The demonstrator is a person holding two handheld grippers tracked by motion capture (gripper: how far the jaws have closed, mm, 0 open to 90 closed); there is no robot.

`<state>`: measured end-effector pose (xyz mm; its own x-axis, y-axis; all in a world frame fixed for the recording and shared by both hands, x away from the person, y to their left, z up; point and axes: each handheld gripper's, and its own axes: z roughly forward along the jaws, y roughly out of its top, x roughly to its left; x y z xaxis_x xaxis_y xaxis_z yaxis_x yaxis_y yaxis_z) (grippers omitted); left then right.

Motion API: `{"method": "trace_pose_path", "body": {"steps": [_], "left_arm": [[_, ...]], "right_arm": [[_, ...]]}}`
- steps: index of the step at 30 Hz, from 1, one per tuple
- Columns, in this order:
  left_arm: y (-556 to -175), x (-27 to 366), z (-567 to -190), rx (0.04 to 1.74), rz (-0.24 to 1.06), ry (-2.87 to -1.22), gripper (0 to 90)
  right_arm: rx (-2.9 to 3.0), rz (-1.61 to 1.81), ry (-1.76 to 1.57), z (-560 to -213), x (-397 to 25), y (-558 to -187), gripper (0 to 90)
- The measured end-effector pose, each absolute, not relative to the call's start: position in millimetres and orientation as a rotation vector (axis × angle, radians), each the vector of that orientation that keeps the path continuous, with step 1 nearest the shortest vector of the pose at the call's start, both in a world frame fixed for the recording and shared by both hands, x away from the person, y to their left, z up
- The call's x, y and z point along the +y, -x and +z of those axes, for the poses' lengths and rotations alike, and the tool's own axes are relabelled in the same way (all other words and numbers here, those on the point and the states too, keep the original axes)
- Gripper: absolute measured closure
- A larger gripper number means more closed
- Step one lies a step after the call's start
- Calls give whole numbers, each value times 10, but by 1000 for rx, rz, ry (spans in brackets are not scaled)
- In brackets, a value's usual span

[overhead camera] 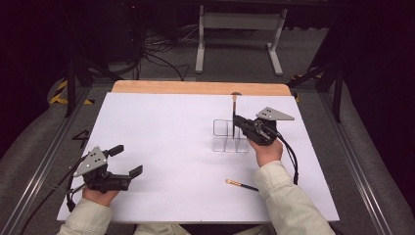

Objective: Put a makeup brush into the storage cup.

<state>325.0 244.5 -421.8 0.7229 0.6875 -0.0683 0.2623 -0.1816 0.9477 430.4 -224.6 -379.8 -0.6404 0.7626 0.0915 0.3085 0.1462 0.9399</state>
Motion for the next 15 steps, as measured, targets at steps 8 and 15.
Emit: {"method": "trace_pose_path", "body": {"steps": [8,15], "left_arm": [[-3262,2433,-4220,754,450,-1757,17],[-3287,2413,-4217,745,445,-1760,17]], "right_arm": [[2022,1522,-1046,-3776,-2262,-4277,678],[1992,1586,-1047,-3675,-2347,-4176,396]]}}
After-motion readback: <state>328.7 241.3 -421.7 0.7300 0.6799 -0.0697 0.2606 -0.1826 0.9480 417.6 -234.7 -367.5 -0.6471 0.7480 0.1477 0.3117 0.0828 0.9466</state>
